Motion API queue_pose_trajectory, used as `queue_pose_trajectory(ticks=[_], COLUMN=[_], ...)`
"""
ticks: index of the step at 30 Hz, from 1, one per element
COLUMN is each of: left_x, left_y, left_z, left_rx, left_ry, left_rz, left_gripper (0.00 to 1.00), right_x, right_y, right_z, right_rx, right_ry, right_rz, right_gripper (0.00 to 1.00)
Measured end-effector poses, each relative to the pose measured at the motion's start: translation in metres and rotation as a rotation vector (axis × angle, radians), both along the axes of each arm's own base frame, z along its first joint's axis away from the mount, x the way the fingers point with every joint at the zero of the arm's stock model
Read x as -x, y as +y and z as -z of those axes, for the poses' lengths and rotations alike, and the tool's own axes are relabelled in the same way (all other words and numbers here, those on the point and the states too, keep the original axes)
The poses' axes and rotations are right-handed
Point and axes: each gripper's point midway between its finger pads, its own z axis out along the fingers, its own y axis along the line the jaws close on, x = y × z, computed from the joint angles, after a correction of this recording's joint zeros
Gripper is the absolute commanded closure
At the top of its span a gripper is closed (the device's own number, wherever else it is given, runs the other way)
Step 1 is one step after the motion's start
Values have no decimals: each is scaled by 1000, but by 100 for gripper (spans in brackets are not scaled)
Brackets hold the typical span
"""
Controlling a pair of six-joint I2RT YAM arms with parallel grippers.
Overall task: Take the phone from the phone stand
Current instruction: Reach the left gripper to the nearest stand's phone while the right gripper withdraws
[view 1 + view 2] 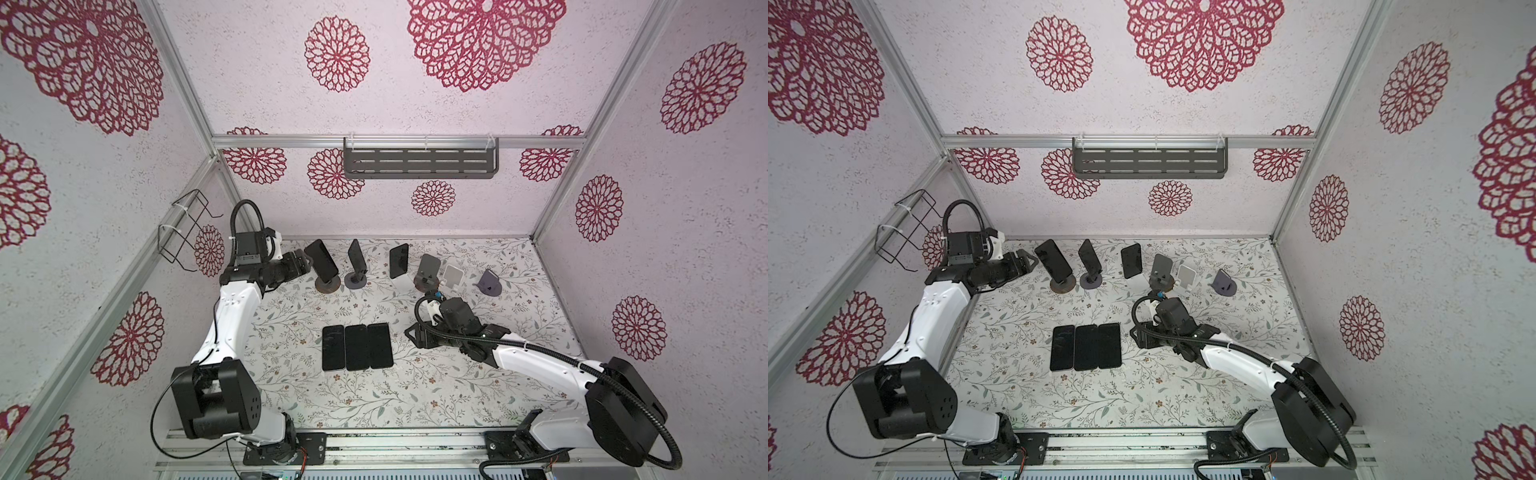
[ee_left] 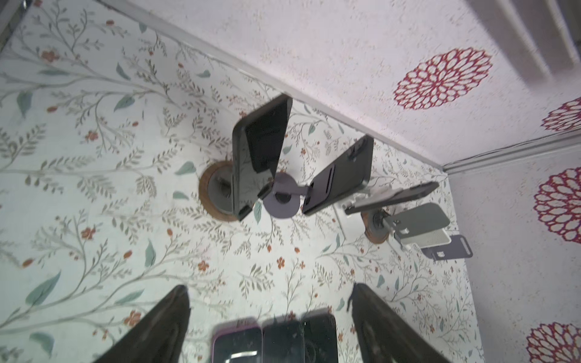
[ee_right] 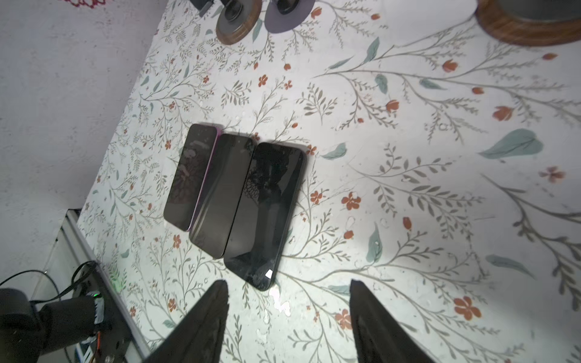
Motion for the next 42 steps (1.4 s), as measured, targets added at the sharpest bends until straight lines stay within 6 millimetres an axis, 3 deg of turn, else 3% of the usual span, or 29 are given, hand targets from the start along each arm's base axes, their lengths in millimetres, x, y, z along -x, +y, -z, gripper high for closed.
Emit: queue_pose_trajectory(ticks=[5, 9, 15, 24, 31, 35, 42], left_x=[-37, -56, -73, -93, -103, -102, -104], left_y=[2, 1, -5, -8, -7, -10, -13], left_z=[6, 26, 45, 37, 64, 73, 70], left_rx=[-19, -19, 10, 108, 173, 195, 210], left_ry=[-29, -30, -29, -106, -80, -67, -94], left_rz=[46, 98, 171, 275, 324, 343, 355], left_gripper=[17, 17, 22, 31, 38, 56, 82], right_x=[6, 14, 37, 51, 59, 61, 61], right_y=[-1, -6, -20, -31, -38, -40, -45], right_z=[-10, -17, -15, -22, -38, -39, -32], right_rx=[-6, -11, -29, -46, -68, -64, -33], right_ry=[-32, -58, -66, -99, -135, -142, -130], right_rz=[-45, -70, -104, -126, -135, -137, -126], right_gripper=[36, 37, 36, 36, 36, 36, 35])
